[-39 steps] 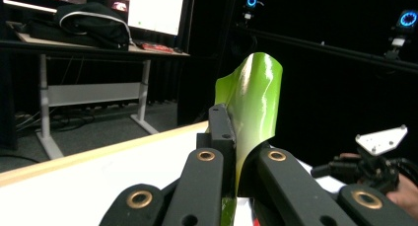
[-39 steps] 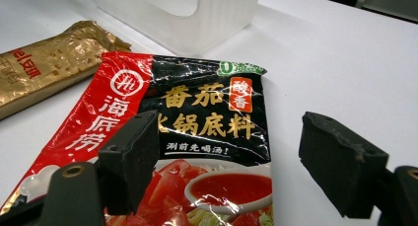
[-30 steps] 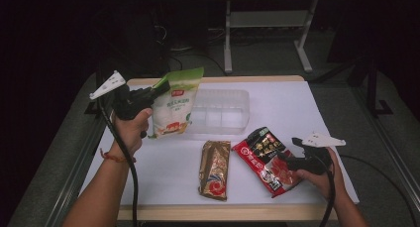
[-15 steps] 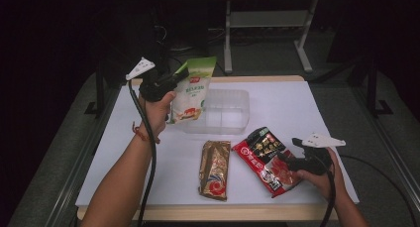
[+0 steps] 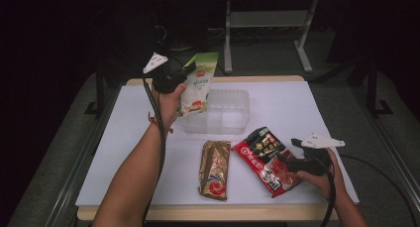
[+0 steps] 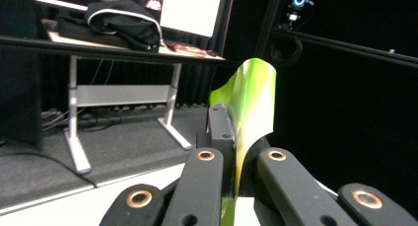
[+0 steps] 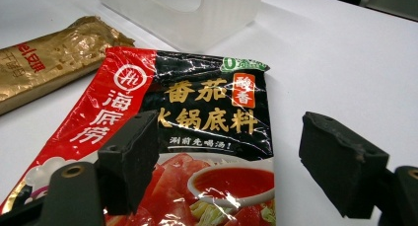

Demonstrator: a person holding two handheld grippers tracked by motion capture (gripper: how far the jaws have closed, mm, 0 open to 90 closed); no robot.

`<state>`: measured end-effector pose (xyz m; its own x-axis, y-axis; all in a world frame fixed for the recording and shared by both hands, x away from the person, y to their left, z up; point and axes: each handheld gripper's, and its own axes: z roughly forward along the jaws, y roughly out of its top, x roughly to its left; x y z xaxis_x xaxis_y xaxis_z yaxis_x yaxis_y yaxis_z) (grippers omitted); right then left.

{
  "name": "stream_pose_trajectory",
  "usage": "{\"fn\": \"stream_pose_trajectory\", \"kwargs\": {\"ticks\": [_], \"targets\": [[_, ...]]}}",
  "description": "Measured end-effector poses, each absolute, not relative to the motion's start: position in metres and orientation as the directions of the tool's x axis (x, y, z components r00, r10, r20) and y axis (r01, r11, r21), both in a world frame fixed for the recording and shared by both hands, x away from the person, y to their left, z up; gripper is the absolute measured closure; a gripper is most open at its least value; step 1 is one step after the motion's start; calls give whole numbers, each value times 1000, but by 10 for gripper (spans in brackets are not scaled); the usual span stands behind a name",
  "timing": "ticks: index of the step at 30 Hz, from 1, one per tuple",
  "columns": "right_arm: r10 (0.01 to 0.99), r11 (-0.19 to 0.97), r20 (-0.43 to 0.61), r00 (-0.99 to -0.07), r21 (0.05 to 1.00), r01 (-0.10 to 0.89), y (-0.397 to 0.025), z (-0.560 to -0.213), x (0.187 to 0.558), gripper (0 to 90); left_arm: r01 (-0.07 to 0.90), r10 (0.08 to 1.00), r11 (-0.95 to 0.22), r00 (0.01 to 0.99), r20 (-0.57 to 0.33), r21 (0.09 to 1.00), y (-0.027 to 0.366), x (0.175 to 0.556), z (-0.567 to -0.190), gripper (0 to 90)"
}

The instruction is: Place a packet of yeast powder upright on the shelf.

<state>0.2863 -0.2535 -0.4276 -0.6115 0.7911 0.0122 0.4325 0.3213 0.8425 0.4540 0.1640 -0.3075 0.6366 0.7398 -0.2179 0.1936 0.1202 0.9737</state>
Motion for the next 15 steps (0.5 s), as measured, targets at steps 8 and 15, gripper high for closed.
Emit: {"fn": "stream_pose_trajectory", "kwargs": {"ticks": [8, 15], "targets": [[789, 327, 7, -614, 842, 430, -253, -428, 286, 225, 215, 733, 154, 630, -258, 964, 165, 461, -339, 900], [785, 334, 4, -619, 840, 429, -251, -429, 286, 225, 228, 708, 155, 653, -269, 961, 172, 459, -358, 898]]}}
